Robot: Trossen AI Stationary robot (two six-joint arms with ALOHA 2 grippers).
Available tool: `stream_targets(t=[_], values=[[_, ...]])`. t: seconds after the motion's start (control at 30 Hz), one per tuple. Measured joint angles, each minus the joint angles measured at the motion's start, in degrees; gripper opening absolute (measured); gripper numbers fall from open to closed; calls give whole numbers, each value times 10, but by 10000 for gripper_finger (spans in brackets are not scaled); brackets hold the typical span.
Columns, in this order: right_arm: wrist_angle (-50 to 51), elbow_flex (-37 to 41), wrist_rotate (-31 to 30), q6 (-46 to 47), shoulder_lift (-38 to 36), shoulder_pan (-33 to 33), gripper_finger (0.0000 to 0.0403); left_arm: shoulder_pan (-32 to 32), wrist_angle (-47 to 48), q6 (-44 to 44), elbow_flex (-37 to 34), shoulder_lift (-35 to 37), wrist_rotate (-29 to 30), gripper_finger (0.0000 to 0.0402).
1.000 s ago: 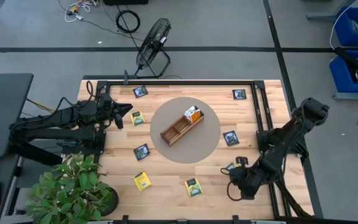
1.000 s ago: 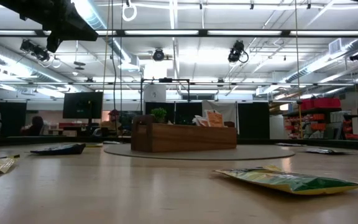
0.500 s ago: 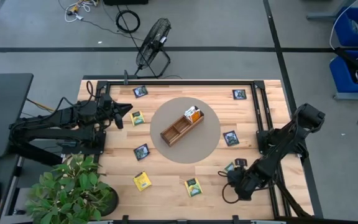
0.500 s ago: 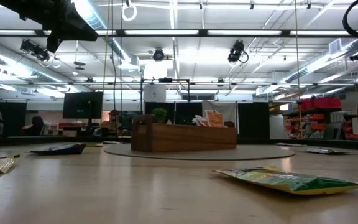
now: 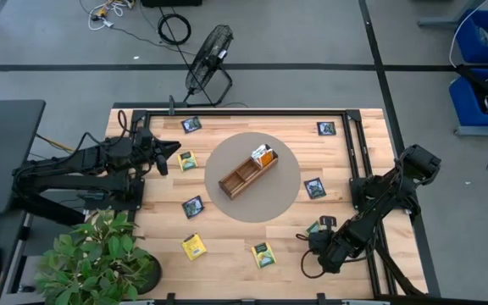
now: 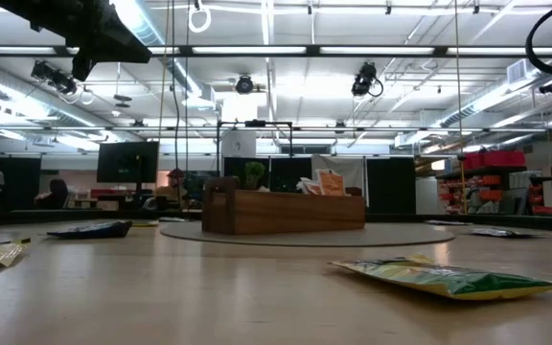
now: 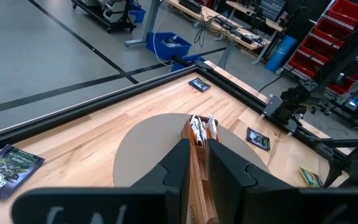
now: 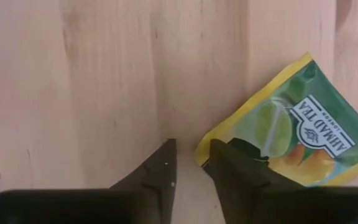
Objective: Pick & Place Tea
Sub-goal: Put the yellow tea bag into the middle section of the wooden organizer
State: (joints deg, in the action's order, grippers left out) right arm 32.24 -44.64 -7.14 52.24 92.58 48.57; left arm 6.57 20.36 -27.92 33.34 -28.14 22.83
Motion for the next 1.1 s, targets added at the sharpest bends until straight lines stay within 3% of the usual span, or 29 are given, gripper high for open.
stream_targets(t=[0.27, 0.77, 1.1], values=[[11, 1, 1, 34, 1, -4, 8, 0, 0, 0, 0, 0, -1, 57], [28, -18, 7, 57, -70, -22, 1, 0, -23, -1, 0, 0, -5, 57], [74, -70, -9, 10, -107, -53, 0, 0, -53, 0, 0, -30, -69, 57]])
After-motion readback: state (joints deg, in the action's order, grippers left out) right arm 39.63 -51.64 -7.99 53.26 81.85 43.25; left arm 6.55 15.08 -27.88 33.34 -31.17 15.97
